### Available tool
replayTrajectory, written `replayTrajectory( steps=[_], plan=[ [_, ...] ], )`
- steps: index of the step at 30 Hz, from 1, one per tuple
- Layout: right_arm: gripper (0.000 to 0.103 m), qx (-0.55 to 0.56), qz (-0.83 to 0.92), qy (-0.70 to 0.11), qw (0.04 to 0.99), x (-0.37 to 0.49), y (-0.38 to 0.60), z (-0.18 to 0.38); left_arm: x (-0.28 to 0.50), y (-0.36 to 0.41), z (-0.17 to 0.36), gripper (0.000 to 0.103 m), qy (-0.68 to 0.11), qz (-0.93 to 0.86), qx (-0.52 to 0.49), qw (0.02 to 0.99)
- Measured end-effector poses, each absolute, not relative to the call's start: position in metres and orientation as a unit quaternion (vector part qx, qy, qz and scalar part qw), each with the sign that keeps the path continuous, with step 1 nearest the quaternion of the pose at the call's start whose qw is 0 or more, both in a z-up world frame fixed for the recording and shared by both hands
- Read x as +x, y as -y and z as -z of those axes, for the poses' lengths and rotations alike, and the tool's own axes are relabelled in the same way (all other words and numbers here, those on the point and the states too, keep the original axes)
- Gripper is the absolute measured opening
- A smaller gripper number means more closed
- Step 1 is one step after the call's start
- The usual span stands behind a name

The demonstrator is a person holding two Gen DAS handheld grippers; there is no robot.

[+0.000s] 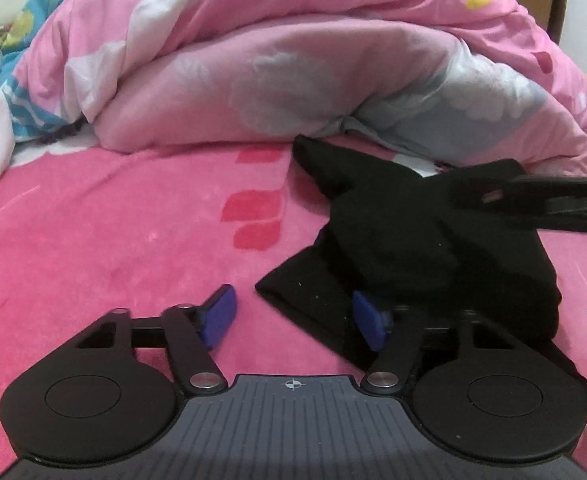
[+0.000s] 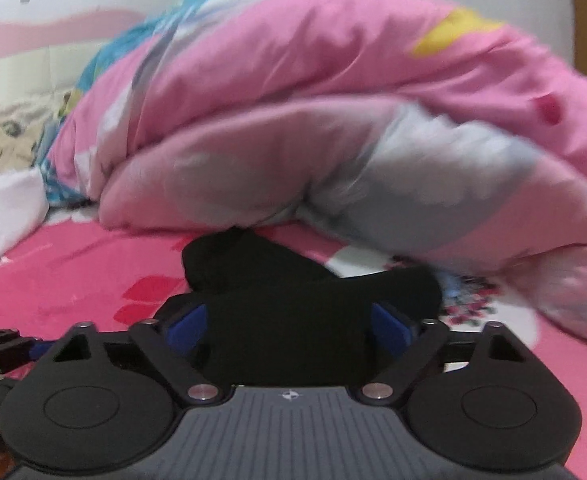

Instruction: Fold clothes

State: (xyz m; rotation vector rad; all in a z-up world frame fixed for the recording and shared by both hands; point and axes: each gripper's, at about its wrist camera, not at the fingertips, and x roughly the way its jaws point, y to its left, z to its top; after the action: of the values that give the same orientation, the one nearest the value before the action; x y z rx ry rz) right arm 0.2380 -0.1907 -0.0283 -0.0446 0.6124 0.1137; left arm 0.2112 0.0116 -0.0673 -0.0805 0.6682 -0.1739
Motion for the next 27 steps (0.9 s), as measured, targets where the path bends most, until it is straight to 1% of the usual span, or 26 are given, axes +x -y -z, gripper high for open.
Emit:
replayTrajectory(
  steps=[1,2,3,4,5,6,8,10,17,21,24,27],
  plan=[
    [0.068,-0.028,-0.056,-0.314,0.947,0.244,0.188,0.035,0.211,-0.011,0.067,0.047,-0.327,0.086,-0.037,0.940],
    [0.054,-0.035,-0.055,-0.327,0.943,0.248,0.185,0.042,0.211,-0.011,0.067,0.043,-0.326,0.086,-0.035,0.941],
    [0.046,-0.036,-0.056,-0.333,0.941,0.248,0.184,0.045,0.210,-0.011,0.067,0.035,-0.325,0.088,-0.035,0.941],
    [0.029,-0.030,-0.057,-0.333,0.941,0.245,0.185,0.045,0.210,-0.012,0.066,0.023,-0.324,0.090,-0.036,0.941],
    [0.012,-0.022,-0.055,-0.331,0.942,0.239,0.187,0.043,0.209,-0.013,0.065,0.015,-0.324,0.093,-0.037,0.941],
    [0.008,-0.015,-0.050,-0.328,0.943,0.234,0.190,0.039,0.208,-0.014,0.065,0.009,-0.323,0.094,-0.038,0.941],
    [0.004,0.000,-0.043,-0.317,0.947,0.220,0.197,0.030,0.205,-0.014,0.063,0.003,-0.320,0.098,-0.041,0.942],
    [0.003,0.014,-0.036,-0.304,0.952,0.202,0.204,0.018,0.199,-0.014,0.061,0.000,-0.314,0.102,-0.045,0.943],
    [0.002,0.055,-0.017,-0.270,0.961,0.136,0.231,-0.013,0.165,-0.020,0.046,0.000,-0.298,0.149,-0.073,0.940],
    [0.002,0.090,0.000,-0.248,0.965,0.085,0.249,-0.025,0.137,-0.023,0.033,0.000,-0.270,0.185,-0.072,0.942],
    [0.002,0.128,0.027,-0.240,0.962,0.045,0.268,-0.022,0.121,-0.022,0.032,0.000,-0.257,0.205,-0.060,0.943],
    [0.001,0.163,0.065,-0.251,0.952,0.014,0.284,-0.004,0.119,-0.023,0.037,0.000,-0.258,0.213,-0.055,0.941]
  ],
)
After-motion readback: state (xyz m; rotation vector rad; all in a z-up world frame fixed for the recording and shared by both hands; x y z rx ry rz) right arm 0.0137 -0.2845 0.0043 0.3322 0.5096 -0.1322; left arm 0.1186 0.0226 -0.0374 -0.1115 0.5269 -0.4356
